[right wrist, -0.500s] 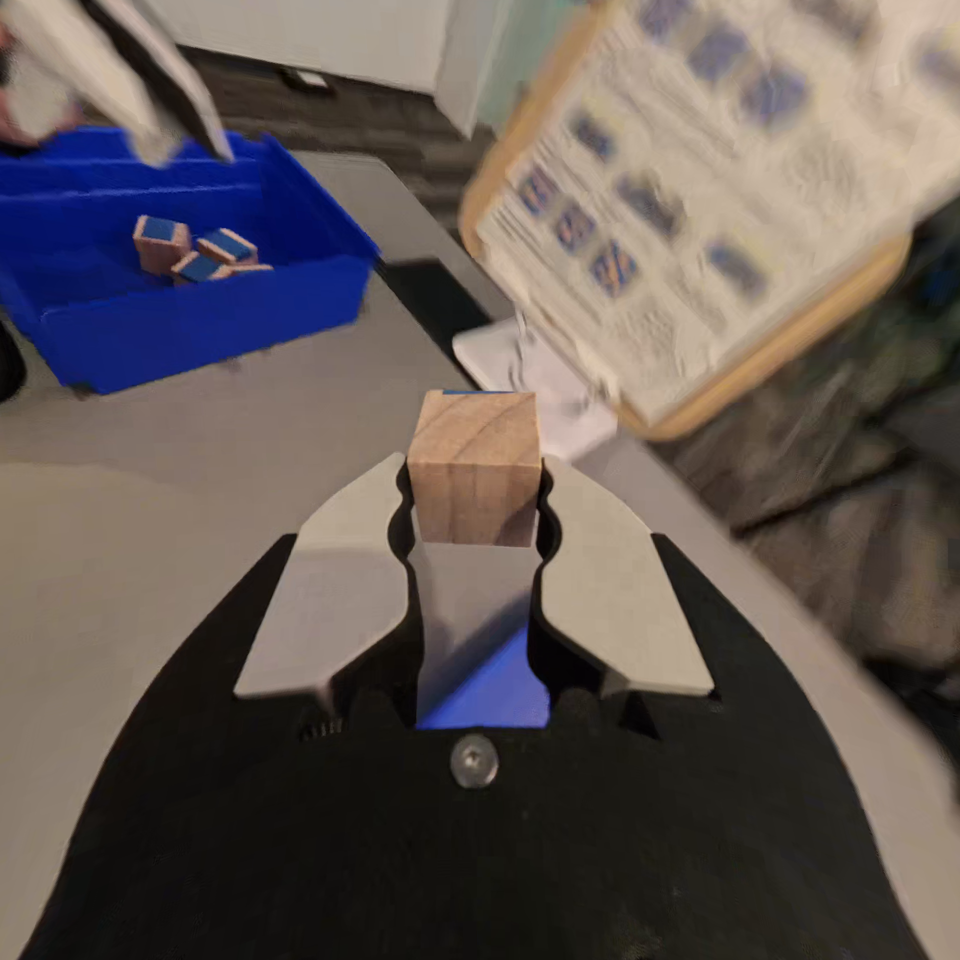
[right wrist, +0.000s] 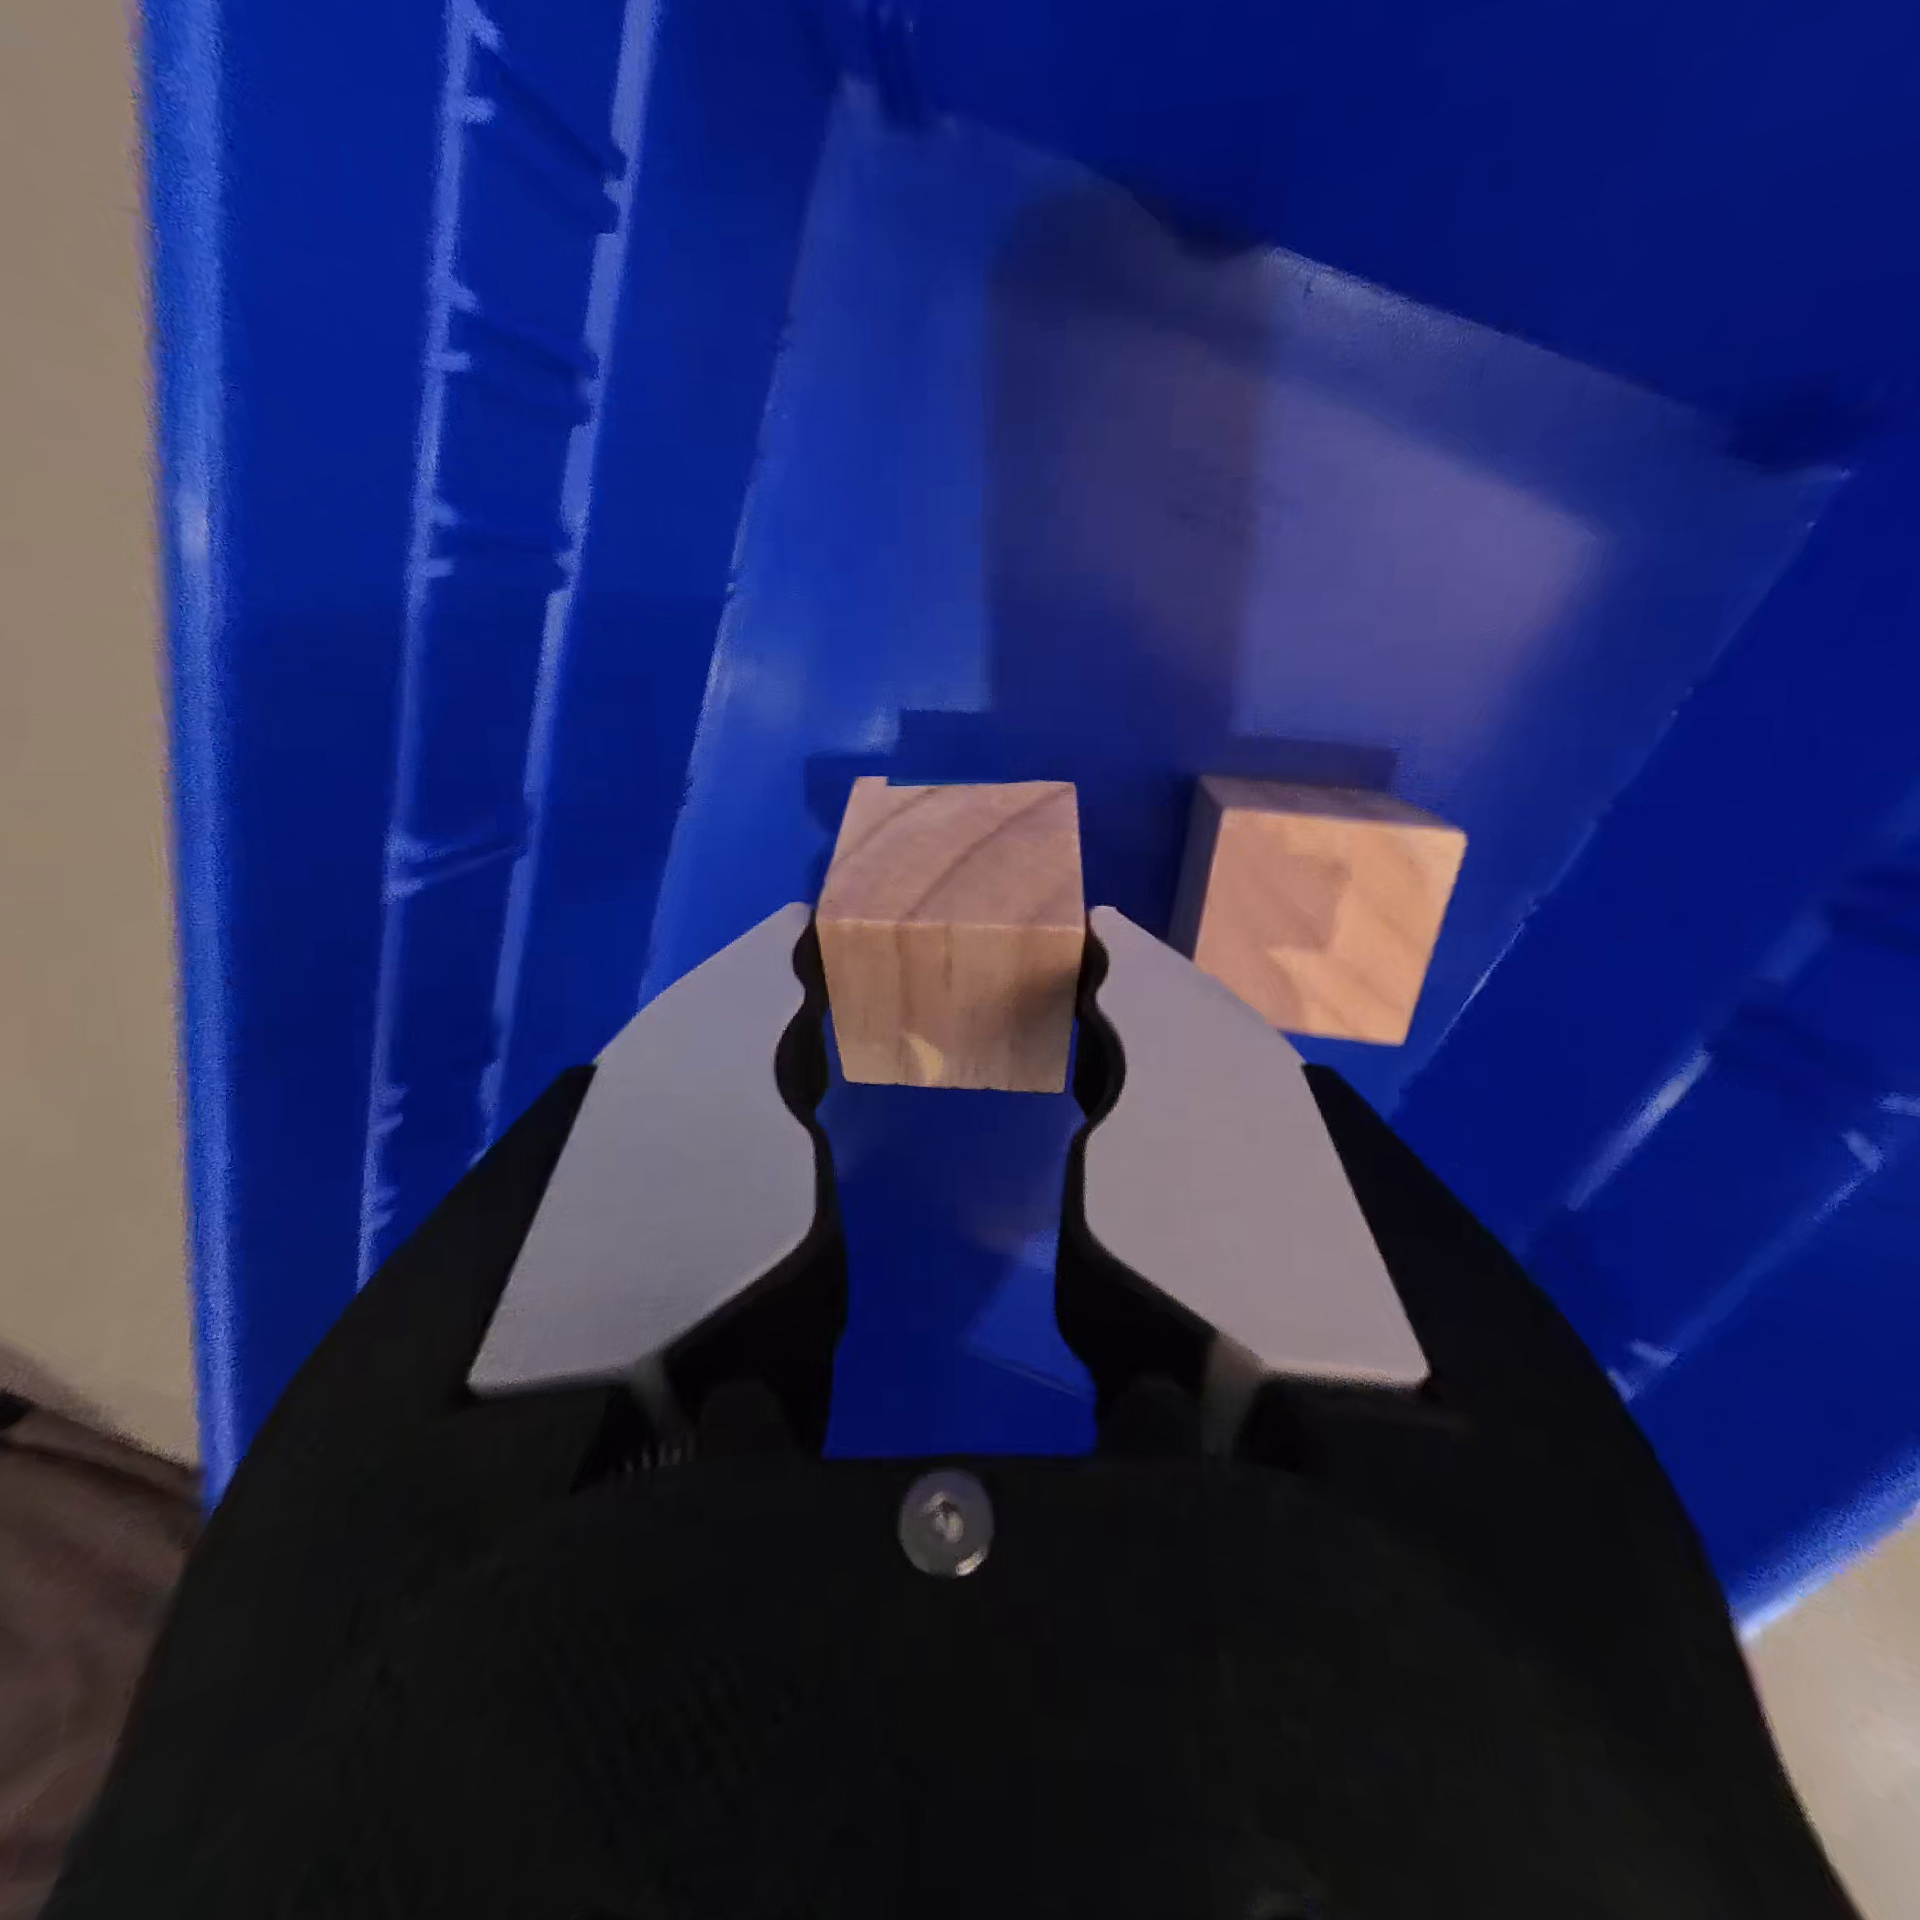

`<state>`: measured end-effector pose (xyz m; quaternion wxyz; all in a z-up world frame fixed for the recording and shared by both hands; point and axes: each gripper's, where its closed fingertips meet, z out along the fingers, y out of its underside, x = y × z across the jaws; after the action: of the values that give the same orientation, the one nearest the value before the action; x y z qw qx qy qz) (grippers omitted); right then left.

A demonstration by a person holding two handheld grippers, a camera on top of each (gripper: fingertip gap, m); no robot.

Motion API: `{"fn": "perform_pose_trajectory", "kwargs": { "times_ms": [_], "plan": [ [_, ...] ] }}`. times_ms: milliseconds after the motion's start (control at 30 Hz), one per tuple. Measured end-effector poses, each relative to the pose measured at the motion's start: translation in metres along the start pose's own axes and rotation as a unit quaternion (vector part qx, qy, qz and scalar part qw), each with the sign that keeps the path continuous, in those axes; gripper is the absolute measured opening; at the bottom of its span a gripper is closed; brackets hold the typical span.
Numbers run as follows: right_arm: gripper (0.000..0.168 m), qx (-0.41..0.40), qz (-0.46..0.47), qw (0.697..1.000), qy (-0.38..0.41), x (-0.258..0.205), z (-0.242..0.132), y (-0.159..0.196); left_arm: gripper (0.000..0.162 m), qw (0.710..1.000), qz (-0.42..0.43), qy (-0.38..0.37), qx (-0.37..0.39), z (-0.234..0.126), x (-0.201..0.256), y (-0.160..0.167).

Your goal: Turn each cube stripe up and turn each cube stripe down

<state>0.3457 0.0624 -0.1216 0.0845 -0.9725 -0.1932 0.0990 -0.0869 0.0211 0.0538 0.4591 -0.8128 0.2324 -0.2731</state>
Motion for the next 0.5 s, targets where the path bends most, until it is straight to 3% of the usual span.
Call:
{"fn": "perform_pose_trajectory", "kwargs": {
  "times_ms": [100, 300, 400, 500],
  "plan": [
    [0.047, -0.017, -0.006, 0.999, 0.046, 0.008, 0.016, -0.006, 0.029, 1.0, 0.003, -0.009, -0.01, 0.002, -0.003, 0.003],
    [0.053, 0.031, -0.014, 0.998, 0.046, 0.008, 0.019, -0.028, 0.029, 1.0, 0.0, 0.006, -0.015, 0.007, -0.004, 0.006],
    [0.057, 0.08, -0.027, 0.995, 0.049, 0.005, -0.004, -0.038, 0.03, 0.999, -0.002, -0.007, -0.033, 0.006, -0.013, 0.013],
    [0.056, 0.179, -0.043, 0.981, 0.056, -0.005, -0.052, -0.054, 0.03, 0.995, 0.012, -0.075, -0.07, -0.011, -0.043, 0.027]
  ]
}}
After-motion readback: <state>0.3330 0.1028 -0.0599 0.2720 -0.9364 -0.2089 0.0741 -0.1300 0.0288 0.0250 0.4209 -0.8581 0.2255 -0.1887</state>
